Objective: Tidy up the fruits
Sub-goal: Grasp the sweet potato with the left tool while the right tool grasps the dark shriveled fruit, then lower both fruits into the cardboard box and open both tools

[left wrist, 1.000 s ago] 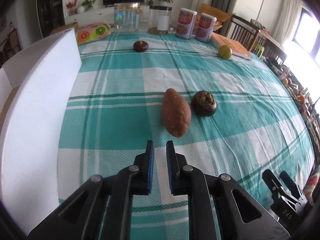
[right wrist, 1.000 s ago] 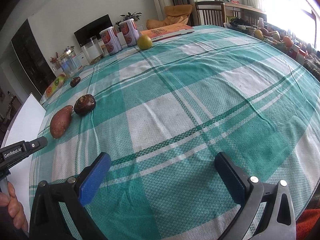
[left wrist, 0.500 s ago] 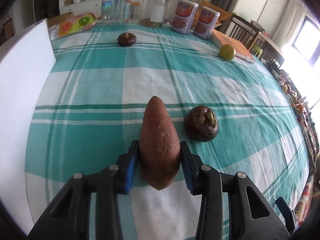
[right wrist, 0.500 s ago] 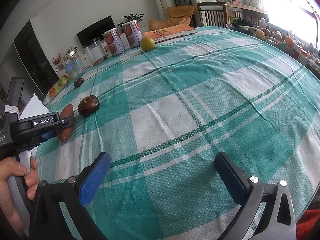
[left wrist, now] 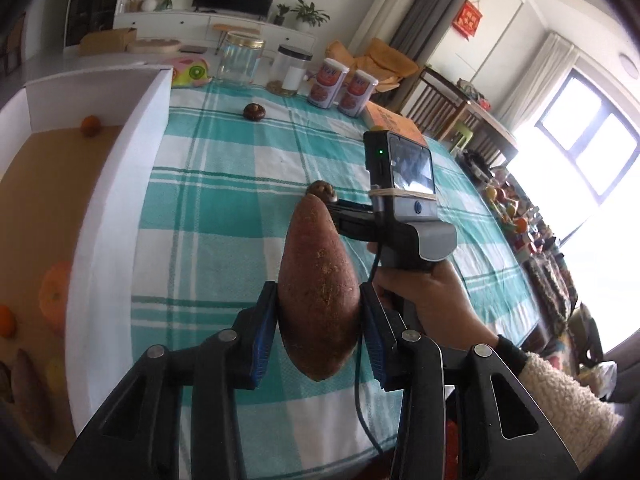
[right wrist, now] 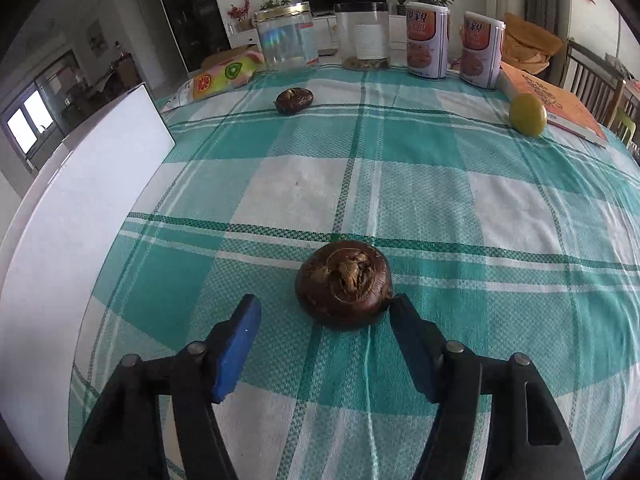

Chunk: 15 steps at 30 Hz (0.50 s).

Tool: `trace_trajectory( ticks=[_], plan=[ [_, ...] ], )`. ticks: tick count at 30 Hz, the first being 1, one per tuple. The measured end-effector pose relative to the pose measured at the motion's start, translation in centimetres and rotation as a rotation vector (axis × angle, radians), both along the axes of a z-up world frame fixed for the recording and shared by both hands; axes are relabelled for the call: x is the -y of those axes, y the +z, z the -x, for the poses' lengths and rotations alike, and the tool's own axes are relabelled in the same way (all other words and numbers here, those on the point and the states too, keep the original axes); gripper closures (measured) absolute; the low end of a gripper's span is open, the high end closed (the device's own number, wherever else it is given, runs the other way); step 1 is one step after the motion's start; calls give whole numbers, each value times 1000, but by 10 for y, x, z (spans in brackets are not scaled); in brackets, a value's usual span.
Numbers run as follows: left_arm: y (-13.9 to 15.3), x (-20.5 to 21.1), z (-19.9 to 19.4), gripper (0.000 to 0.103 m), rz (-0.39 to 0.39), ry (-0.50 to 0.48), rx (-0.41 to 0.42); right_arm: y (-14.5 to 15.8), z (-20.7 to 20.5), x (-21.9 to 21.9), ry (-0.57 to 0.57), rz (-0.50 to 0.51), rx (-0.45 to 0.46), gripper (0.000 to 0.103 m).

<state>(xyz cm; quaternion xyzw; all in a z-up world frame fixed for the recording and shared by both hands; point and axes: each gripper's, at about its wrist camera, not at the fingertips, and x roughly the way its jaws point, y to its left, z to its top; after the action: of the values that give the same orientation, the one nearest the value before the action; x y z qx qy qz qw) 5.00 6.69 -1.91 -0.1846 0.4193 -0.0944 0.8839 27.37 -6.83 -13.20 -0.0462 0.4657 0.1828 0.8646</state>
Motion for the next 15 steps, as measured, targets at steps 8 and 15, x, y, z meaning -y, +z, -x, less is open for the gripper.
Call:
trace_trajectory(
  ticks=[8,15],
  plan=[
    [44,-77,55,62,102,105,24,77,73,-1,85,-327,-44,58],
    [28,-182,75,62,-27,409,-19,131,169,-147,513,-387,-165,57]
  ],
)
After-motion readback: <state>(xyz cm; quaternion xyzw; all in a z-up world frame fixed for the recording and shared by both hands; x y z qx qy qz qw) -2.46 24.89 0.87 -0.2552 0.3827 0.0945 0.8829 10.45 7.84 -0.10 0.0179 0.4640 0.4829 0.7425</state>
